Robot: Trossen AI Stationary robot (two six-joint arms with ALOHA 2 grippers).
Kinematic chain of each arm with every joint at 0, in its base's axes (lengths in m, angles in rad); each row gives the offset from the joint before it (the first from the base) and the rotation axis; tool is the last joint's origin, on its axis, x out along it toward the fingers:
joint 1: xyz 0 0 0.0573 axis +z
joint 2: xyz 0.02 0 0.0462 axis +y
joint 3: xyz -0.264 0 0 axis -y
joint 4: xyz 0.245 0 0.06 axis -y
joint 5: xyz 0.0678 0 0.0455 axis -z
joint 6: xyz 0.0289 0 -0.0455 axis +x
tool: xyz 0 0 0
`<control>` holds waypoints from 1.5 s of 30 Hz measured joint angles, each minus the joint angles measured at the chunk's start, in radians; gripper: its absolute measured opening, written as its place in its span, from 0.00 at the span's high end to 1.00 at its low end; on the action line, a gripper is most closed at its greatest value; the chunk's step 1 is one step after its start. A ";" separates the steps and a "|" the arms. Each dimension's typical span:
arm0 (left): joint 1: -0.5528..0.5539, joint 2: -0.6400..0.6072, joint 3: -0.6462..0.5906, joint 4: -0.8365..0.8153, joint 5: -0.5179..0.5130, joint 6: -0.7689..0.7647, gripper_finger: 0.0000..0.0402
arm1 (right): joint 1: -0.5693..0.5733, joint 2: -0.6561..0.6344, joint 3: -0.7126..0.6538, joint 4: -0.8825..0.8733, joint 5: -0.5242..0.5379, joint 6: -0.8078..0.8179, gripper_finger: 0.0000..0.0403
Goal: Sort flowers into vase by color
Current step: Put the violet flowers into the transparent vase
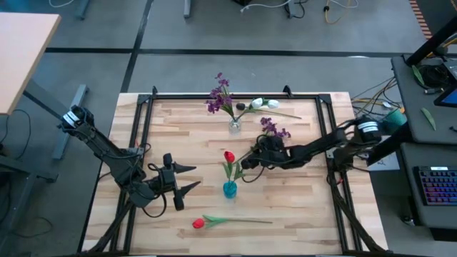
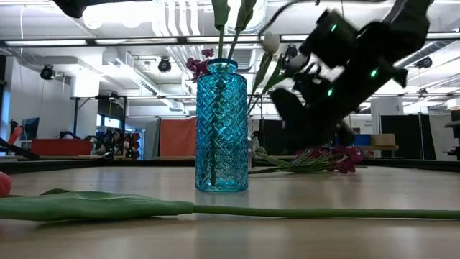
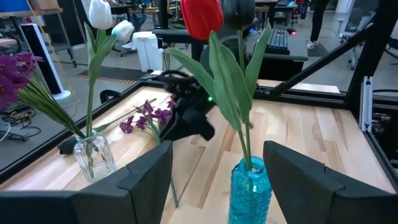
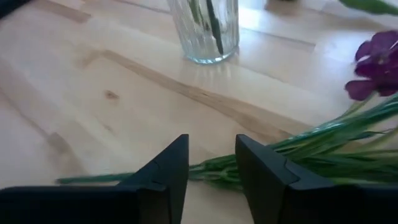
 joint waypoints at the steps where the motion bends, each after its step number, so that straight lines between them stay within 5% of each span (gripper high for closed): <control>1: 0.000 0.000 -0.001 -0.001 0.000 0.000 0.41 | -0.006 0.022 0.000 0.019 -0.006 0.000 0.71; 14: 0.007 0.025 -0.001 0.000 -0.001 0.007 0.41 | -0.024 0.114 0.002 0.037 -0.074 0.006 0.85; 27: 0.010 0.024 -0.001 -0.001 -0.052 0.007 0.41 | -0.018 -0.365 -0.001 -0.757 -0.456 -0.121 0.89; 31: 0.010 0.024 -0.001 -0.001 -0.052 0.008 0.41 | 0.002 -0.535 -0.001 -0.908 -0.455 0.070 0.89; 35: 0.012 0.024 -0.001 -0.001 -0.052 0.007 0.41 | 0.016 -0.610 -0.003 -0.878 -0.417 0.276 0.89; 40: 0.013 0.024 -0.001 -0.001 -0.053 0.026 0.41 | 0.041 -0.532 -0.004 -0.825 -0.301 0.354 0.89; 45: 0.013 0.022 -0.001 -0.001 -0.053 0.057 0.41 | 0.059 -0.414 0.003 -0.777 -0.318 0.435 0.83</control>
